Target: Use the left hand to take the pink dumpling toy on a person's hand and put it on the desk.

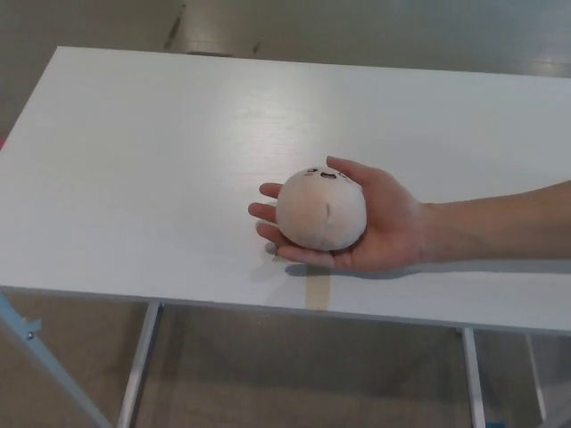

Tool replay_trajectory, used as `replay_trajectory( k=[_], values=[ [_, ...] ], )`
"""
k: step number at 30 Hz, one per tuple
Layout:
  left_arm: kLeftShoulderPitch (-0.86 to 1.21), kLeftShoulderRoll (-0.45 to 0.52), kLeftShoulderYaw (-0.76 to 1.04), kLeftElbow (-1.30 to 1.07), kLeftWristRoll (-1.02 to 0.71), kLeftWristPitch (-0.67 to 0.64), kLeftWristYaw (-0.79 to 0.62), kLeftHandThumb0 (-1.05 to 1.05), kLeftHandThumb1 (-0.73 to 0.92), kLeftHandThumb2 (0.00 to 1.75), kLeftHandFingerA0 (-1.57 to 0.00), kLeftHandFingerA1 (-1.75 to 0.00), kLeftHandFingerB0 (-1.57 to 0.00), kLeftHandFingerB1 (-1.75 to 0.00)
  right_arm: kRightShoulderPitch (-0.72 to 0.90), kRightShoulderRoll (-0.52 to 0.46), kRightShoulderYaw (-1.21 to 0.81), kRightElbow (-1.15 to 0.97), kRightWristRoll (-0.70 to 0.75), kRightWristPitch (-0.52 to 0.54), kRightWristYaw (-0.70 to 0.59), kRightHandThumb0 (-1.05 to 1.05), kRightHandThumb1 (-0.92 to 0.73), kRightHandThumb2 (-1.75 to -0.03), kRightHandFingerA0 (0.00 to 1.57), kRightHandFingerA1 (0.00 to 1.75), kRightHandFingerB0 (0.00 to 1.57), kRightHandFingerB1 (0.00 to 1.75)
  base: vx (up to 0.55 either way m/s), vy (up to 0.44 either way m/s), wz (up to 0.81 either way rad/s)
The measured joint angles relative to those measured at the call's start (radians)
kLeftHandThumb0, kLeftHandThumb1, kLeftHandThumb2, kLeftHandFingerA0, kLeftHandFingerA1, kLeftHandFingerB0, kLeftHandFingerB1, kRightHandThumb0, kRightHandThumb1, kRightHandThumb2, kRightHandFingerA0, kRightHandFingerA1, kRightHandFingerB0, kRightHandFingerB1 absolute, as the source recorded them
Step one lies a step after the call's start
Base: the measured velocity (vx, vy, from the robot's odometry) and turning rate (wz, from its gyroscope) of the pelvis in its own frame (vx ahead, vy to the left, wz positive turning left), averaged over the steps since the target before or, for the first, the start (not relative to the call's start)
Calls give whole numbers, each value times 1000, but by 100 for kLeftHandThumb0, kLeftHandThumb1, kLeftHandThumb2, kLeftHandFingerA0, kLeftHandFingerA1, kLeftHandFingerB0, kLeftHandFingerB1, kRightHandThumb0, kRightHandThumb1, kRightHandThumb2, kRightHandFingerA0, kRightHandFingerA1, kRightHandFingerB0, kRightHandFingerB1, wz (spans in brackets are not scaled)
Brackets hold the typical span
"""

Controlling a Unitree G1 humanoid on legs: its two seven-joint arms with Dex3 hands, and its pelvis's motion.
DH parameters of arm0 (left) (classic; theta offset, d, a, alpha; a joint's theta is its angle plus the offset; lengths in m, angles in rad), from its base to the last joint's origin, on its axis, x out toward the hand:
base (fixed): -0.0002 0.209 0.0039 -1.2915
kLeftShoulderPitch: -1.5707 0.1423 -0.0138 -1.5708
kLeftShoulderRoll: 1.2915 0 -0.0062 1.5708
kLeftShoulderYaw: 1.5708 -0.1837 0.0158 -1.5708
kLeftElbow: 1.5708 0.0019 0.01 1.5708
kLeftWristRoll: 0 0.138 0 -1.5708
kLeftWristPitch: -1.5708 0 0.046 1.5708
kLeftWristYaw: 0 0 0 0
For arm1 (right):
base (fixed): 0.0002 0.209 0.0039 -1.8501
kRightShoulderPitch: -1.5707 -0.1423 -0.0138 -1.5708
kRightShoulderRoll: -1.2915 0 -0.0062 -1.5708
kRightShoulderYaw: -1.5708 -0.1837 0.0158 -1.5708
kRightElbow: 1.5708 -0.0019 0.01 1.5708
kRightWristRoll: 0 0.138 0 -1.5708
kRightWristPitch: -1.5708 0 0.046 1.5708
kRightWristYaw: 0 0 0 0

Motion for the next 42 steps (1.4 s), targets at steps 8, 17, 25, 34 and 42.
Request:
replay_trajectory(
  k=[8,17,25,34,42],
  values=[
    [42,20,-186,-48,71,-108,6,-33,53,56,-50,-41,-41,-36,0,0,1,1,1,0,1,-18,-67,-59,64,46,52,42,0,0,0],
    [225,76,-222,-338,79,-222,-45,-60,41,69,-32,-44,-26,-39,6,0,2,3,0,0,1,-19,-66,-60,64,46,54,43,0,0,0],
    [485,90,-147,-678,27,-294,-87,-56,38,66,-32,-45,-26,-39,3,0,3,3,-1,0,0,-20,-66,-59,64,46,53,43,0,0,0],
    [731,96,7,-1035,-80,-352,-135,-60,36,69,-39,-52,-30,-40,3,0,7,3,-3,0,0,-20,-66,-59,64,46,53,43,0,0,0],
    [798,126,173,-1313,-188,-373,-161,-61,36,69,-36,-48,-29,-40,1,0,11,3,-7,0,0,-19,-66,-59,64,46,52,42,0,0,0]
  ],
)
